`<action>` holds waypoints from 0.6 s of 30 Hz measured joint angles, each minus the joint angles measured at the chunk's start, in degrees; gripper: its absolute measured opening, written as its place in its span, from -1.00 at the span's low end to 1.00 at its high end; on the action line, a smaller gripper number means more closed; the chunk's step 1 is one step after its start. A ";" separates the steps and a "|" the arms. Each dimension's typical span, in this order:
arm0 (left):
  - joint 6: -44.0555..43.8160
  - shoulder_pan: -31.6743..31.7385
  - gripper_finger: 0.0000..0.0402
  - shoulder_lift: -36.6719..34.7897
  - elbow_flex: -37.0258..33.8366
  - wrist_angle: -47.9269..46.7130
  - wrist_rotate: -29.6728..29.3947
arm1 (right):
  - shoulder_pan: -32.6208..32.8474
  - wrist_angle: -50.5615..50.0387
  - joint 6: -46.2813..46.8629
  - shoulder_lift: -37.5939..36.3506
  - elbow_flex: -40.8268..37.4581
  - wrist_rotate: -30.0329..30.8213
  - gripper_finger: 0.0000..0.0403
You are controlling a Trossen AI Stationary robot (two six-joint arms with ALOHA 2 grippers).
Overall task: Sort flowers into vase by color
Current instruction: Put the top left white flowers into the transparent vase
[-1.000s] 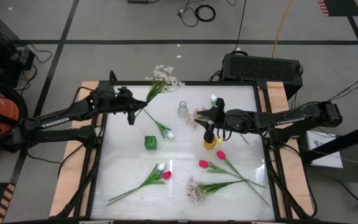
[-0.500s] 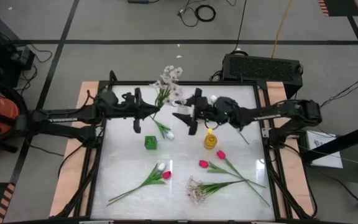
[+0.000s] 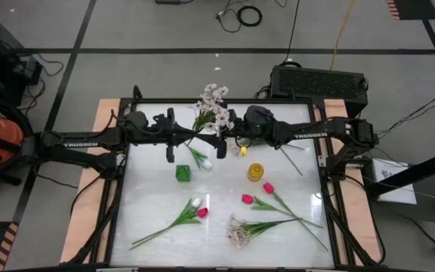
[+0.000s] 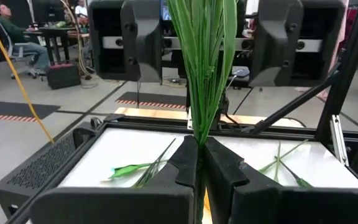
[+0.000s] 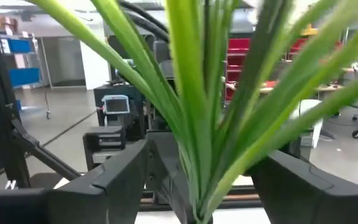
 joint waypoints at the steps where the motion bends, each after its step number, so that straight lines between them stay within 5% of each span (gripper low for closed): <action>1: 0.07 0.01 -0.93 0.00 0.00 -0.01 0.00 | 0.02 -0.14 -0.59 0.10 0.06 0.00 0.28; 6: 1.38 0.02 -0.93 -0.02 0.00 -0.20 -0.02 | 0.04 -0.36 -1.10 0.11 0.15 -0.01 0.04; 16: 1.14 0.02 -0.79 -0.02 0.00 -0.70 -2.61 | 0.00 -0.68 -1.11 0.07 0.15 0.25 -0.89; 18: 0.92 0.02 -0.72 -0.04 0.00 -1.25 -3.43 | 0.00 -1.23 -1.12 -0.13 0.15 0.47 -0.95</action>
